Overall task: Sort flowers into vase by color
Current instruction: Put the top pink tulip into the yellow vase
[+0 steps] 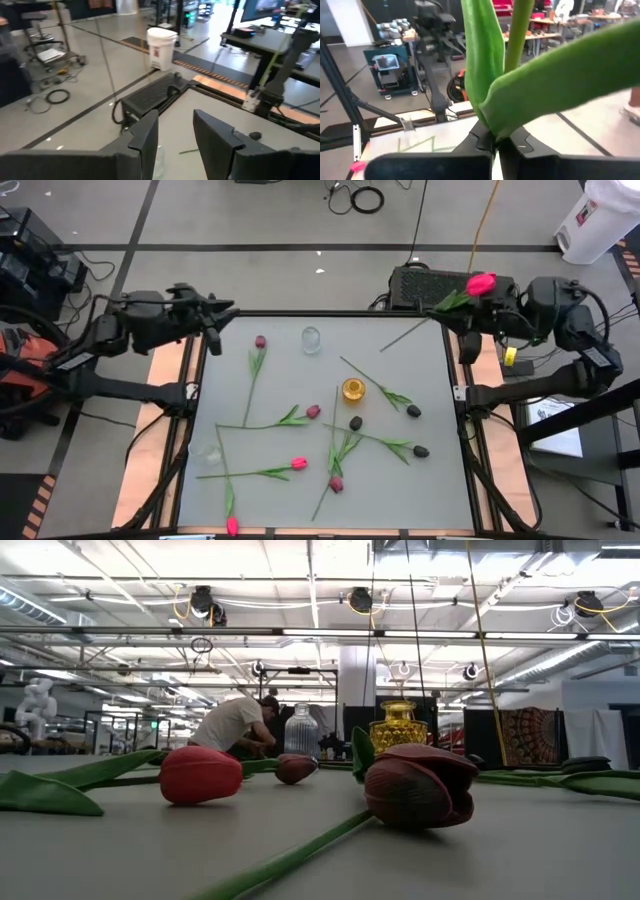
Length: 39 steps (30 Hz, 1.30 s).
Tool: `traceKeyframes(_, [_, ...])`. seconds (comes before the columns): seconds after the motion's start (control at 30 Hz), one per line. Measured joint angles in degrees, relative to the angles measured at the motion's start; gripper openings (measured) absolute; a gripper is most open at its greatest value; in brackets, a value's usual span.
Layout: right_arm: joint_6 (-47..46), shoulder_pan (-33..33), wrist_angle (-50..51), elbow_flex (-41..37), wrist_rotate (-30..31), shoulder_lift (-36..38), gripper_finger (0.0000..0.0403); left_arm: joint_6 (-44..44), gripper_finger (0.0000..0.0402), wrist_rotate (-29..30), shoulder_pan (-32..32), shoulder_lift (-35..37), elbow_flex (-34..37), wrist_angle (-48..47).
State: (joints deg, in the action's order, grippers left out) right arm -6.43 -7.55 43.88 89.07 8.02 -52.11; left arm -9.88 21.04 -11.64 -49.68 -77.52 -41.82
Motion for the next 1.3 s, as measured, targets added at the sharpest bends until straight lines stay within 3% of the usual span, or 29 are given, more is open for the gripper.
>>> traceKeyframes(0.13, [-3.46, 0.00, -2.42, -9.11, 1.12, 5.75, 0.0000, -1.97, 0.0130, 1.89, 0.00, 2.11, 0.00, -3.63])
traceKeyframes(0.33, [-7.78, 0.00, -13.78, -24.57, 2.85, 13.26, 0.0000, -4.85, 0.0130, 4.61, 0.00, 3.59, 0.02, -8.74])
traceKeyframes(0.57, [-13.65, 0.02, -23.10, -36.36, 4.57, 13.79, 0.0000, -4.93, 0.0130, 6.23, 0.00, 4.01, 0.04, -8.44])
traceKeyframes(0.9, [-15.24, 0.04, -23.29, -31.25, 6.92, 7.47, 0.0000, -6.28, 0.0130, 6.25, 0.02, 4.01, 0.04, -8.48])
traceKeyframes(1.3, [-17.43, 2.95, -11.33, -19.90, 6.67, -3.59, 0.0000, -6.24, 0.0130, 6.27, 0.02, 3.97, 0.04, -8.49])
